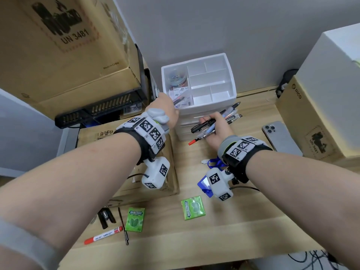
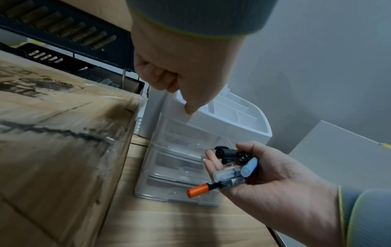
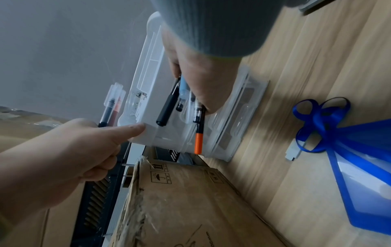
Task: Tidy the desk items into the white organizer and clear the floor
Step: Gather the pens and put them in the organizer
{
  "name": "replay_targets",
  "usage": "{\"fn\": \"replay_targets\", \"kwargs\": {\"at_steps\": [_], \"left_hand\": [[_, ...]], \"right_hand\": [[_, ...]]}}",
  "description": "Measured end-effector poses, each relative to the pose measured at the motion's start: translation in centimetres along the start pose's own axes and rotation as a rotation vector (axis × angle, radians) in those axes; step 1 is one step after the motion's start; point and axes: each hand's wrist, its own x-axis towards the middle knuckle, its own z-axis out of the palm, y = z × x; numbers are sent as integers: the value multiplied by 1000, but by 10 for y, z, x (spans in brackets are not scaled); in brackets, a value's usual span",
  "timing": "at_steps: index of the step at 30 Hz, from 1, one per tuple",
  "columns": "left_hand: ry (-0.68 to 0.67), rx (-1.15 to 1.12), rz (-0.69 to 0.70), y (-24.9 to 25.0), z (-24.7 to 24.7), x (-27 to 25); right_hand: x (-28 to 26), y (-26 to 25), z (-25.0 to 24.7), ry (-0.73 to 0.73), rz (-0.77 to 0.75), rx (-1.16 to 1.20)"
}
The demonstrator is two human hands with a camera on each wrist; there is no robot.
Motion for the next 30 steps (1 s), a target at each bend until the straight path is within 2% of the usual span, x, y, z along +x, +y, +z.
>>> {"fn": "replay_targets", "kwargs": {"at_steps": [6, 14, 18, 20, 22, 25, 28, 30], "left_hand": [[-49, 37, 68, -3, -3, 6], [1, -72, 45, -4, 2, 6], [-28, -62, -30, 3, 1, 0], [-22, -41, 32, 6, -1, -7], [-18, -35, 194, 10, 0, -16], [-112, 11, 401, 23, 13, -26], [-195, -1, 407, 36, 25, -29], [-222, -29, 387, 40, 33, -28]], "right_hand": [[-11, 10, -12, -27, -18, 97], [-35, 37, -56, -74, 7, 66], [-39, 32, -62, 56, -50, -52], [-44, 21, -67, 170, -104, -144], [-47, 5, -72, 269, -164, -163], [-52, -25, -75, 346, -249, -208], [-54, -55, -68, 364, -359, -306], [-60, -72, -58, 326, -470, -396]]}}
